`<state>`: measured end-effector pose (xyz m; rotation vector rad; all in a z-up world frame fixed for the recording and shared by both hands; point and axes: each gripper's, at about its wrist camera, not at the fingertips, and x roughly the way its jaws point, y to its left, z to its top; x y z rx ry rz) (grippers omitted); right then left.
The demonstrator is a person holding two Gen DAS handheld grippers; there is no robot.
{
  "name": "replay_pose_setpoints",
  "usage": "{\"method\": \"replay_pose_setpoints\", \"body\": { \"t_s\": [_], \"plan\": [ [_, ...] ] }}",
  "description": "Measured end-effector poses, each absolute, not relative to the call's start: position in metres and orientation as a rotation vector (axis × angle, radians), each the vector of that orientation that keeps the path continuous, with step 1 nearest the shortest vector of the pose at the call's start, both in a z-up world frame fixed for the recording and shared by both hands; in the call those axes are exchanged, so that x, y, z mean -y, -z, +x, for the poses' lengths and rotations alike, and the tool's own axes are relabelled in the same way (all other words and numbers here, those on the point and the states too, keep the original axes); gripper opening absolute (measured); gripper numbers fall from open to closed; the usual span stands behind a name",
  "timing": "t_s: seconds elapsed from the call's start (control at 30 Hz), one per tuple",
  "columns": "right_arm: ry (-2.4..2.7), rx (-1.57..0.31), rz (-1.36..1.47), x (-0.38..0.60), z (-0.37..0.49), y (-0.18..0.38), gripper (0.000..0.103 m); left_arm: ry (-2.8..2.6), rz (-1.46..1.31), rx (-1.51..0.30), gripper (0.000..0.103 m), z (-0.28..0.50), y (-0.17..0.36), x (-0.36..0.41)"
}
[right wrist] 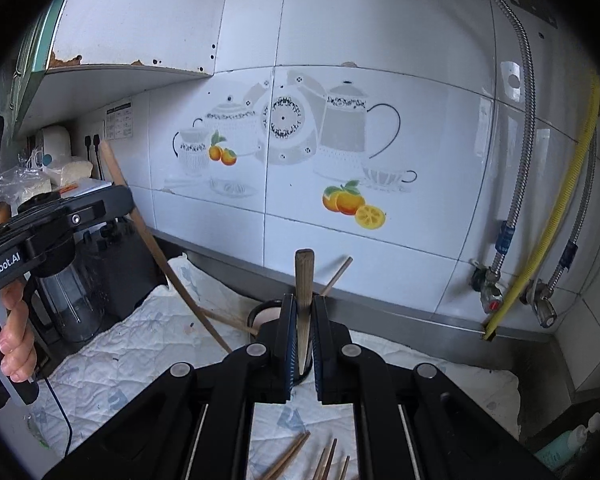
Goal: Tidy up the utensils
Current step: 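Carry both held chopsticks up and lower them into the black holder, then open both tools to drop the chopsticks into the holder and withdraw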
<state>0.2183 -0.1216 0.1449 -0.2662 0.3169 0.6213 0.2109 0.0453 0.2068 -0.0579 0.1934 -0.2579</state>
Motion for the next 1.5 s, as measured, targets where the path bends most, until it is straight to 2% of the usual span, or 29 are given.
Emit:
{"method": "replay_pose_setpoints", "body": {
  "t_s": [0.2,0.67,1.1,1.2,1.33,1.37,1.4,1.47,1.5],
  "plan": [
    [-0.634,-0.295,-0.249,0.1,0.242,-0.147,0.01,0.175,0.004,-0.154,0.006,0.256,-0.207,-0.045],
    [-0.618,-0.389,-0.27,0.072,0.284,-0.104,0.01,0.175,-0.091,-0.303,0.007,0.341,-0.133,-0.064],
    [-0.609,-0.438,-0.26,0.08,0.286,-0.09,0.011,0.165,-0.13,-0.446,0.009,0.344,-0.103,-0.074],
    [-0.602,-0.431,-0.257,0.087,0.279,-0.092,0.013,0.162,-0.106,-0.438,0.009,0.331,-0.108,-0.072],
    [-0.592,-0.406,-0.25,0.096,0.264,-0.101,0.028,0.151,-0.084,-0.433,0.01,0.308,-0.121,-0.071],
    [-0.592,-0.398,-0.25,0.098,0.26,-0.103,0.028,0.152,-0.08,-0.434,0.01,0.301,-0.125,-0.071],
    [-0.588,-0.388,-0.251,0.101,0.256,-0.106,0.029,0.157,-0.077,-0.436,0.011,0.293,-0.128,-0.071],
    [-0.584,-0.375,-0.253,0.106,0.245,-0.11,0.029,0.157,-0.064,-0.448,0.021,0.276,-0.134,-0.069],
    [-0.581,-0.372,-0.253,0.108,0.24,-0.111,0.029,0.152,-0.053,-0.443,0.033,0.267,-0.136,-0.068]
  ]
}}
